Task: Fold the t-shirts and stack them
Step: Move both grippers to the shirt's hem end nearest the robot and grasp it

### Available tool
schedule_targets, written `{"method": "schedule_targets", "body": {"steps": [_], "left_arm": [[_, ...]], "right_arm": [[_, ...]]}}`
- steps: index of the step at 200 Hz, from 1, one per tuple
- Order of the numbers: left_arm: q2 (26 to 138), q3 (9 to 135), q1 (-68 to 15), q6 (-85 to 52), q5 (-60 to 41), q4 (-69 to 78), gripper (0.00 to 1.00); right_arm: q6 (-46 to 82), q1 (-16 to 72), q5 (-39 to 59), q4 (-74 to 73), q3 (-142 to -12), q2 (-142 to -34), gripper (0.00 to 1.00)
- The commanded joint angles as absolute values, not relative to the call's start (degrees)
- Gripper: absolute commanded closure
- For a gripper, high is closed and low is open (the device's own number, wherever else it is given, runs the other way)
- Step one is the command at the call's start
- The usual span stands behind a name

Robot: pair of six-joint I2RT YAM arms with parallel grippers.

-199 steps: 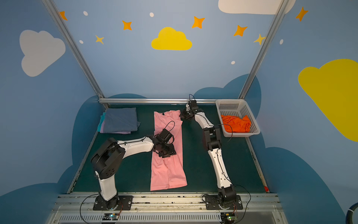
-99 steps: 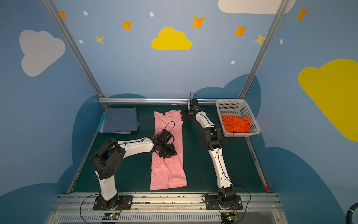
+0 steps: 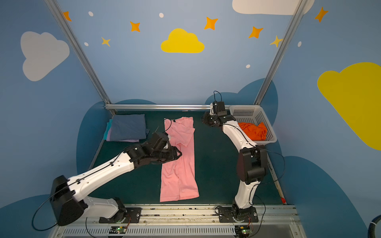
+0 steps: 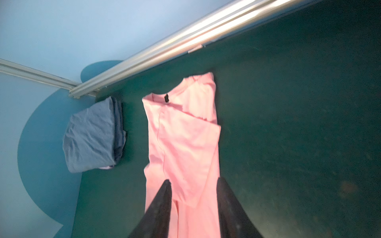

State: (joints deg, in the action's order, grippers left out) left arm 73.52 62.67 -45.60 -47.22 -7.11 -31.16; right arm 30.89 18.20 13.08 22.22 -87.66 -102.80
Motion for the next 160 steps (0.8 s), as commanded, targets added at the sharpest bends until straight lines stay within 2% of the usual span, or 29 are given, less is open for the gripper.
{"method": "schedule_targets", "body": {"steps": [1, 27, 67, 94, 121, 160], "left_arm": [[67.33, 54.99, -45.52, -50.78, -1.28, -39.11, 0.49], [59.62, 44.25, -46.60, -56.65, -1.01, -39.69, 0.49], [54.77, 31.18, -52.38, -65.94, -1.48, -34.90, 0.32], [55.96, 28.80, -57.24, -68.82, -0.01, -33.96, 0.26], [58.36, 26.11, -60.42, -70.89, -0.42, -30.34, 0.25], [62.20, 23.73, -63.53, -73.37, -0.61, -24.51, 0.24]], "right_arm": [[30.23, 20.80, 12.11, 31.61, -80.67, -99.70, 0.63], [30.76, 26.87, 9.94, 33.44, -69.14, -92.57, 0.64], [38.11, 39.37, 5.29, 33.48, -53.06, -82.52, 0.60], [44.15, 46.75, 2.81, 34.76, -46.27, -76.72, 0.52], [50.38, 53.42, 1.49, 34.92, -41.22, -75.15, 0.49], [56.58, 61.55, 1.52, 33.68, -38.85, -78.48, 0.47]]}}
